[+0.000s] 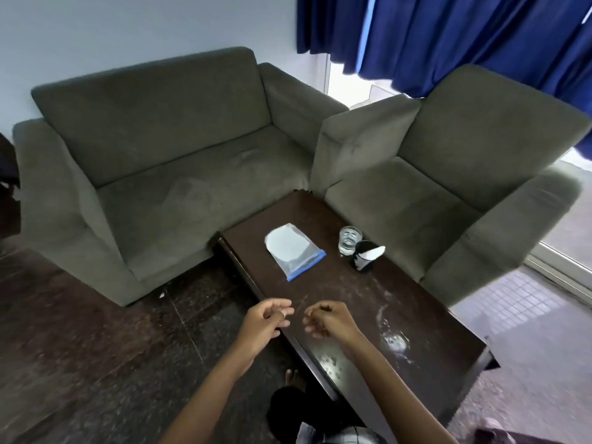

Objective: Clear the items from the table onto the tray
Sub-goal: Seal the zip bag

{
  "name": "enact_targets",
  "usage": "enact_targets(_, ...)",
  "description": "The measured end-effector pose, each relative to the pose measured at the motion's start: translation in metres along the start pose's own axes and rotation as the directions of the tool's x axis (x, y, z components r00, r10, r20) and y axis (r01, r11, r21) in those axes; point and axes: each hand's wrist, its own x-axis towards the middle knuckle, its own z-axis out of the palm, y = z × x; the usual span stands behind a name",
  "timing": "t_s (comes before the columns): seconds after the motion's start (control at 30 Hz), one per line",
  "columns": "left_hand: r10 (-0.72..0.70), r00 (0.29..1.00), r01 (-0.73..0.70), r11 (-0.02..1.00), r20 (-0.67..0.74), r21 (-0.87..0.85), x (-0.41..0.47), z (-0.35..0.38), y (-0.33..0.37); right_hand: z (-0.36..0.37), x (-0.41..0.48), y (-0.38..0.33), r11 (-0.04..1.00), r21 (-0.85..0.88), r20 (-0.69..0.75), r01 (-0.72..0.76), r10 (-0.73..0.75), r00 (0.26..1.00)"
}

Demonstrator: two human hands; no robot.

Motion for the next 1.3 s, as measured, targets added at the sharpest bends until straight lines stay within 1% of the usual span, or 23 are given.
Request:
enact_targets(0.13, -0.014, 1.000, 0.014, 1.000, -0.017, 0.019, 0.055, -0.030, 0.036, 0.008, 0.077, -0.025, 0.998, 0.024, -0.103, -0.061, 0.063, 0.993)
enact_targets(0.3, -0.013, 0.999, 0.016, 0.998, -0.045, 0.055, 0.112, -0.059, 0.070, 0.008, 0.157, -0.037, 0.984, 0.035, -0.216, -0.173, 0.176, 0.960)
enact_targets(0.4, -0.040, 0.999, 0.042, 0.997, -0.031, 0.061, 0.137, -0.074, 0.080, 0.008, 0.196, -0.036, 0.965, 0.105, -0.249, -0.242, 0.261, 0.933)
enact_targets(0.5, -0.075, 0.997, 0.076, 0.995, -0.010, 0.066, 0.166, -0.090, 0.084, 0.007, 0.234, -0.028, 0.935, 0.159, -0.301, -0.315, 0.350, 0.887)
enact_targets(0.57, -0.082, 0.997, 0.082, 0.994, 0.000, 0.077, 0.188, -0.104, 0.086, 0.007, 0.257, -0.018, 0.904, 0.233, -0.327, -0.357, 0.419, 0.847)
enact_targets(0.67, -0.086, 0.996, 0.083, 0.991, 0.029, 0.106, 0.228, -0.127, 0.084, 0.010, 0.289, -0.006, 0.871, 0.289, -0.357, -0.398, 0.484, 0.799)
enact_targets(0.73, -0.079, 0.996, 0.073, 0.990, 0.043, 0.121, 0.258, -0.144, 0.081, 0.017, 0.314, 0.004, 0.840, 0.370, -0.383, -0.397, 0.528, 0.758)
enact_targets(0.8, -0.076, 0.996, 0.069, 0.989, 0.053, 0.131, 0.287, -0.158, 0.075, 0.023, 0.343, 0.016, 0.812, 0.447, -0.382, -0.376, 0.553, 0.740)
enact_targets(0.83, -0.072, 0.996, 0.064, 0.989, 0.060, 0.134, 0.301, -0.165, 0.072, 0.026, 0.357, 0.020, 0.796, 0.471, -0.402, -0.379, 0.577, 0.711)
enact_targets(0.9, -0.061, 0.995, 0.050, 0.988, 0.074, 0.147, 0.327, -0.179, 0.067, 0.032, 0.383, 0.030, 0.781, 0.499, -0.436, -0.376, 0.601, 0.669)
enact_targets(1.03, -0.051, 0.994, 0.034, 0.983, 0.093, 0.182, 0.362, -0.205, 0.067, 0.045, 0.409, 0.031, 0.755, 0.518, -0.443, -0.402, 0.639, 0.629)
enact_targets(1.07, -0.051, 0.993, 0.030, 0.981, 0.103, 0.192, 0.369, -0.211, 0.073, 0.046, 0.414, 0.028, 0.769, 0.489, -0.467, -0.411, 0.629, 0.621)
enact_targets(1.1, -0.053, 0.992, 0.030, 0.980, 0.113, 0.195, 0.372, -0.214, 0.077, 0.045, 0.416, 0.026, 0.805, 0.413, -0.509, -0.426, 0.592, 0.625)
enact_targets(1.17, -0.049, 0.990, 0.023, 0.982, 0.133, 0.187, 0.374, -0.218, 0.088, 0.041, 0.412, 0.011, 0.875, 0.231, -0.586, -0.425, 0.474, 0.657)
enact_targets(1.3, -0.008, 0.974, -0.041, 0.977, 0.228, 0.207, 0.380, -0.214, 0.126, 0.031, 0.366, -0.069, 0.959, 0.062, -0.663, -0.278, 0.248, 0.707)
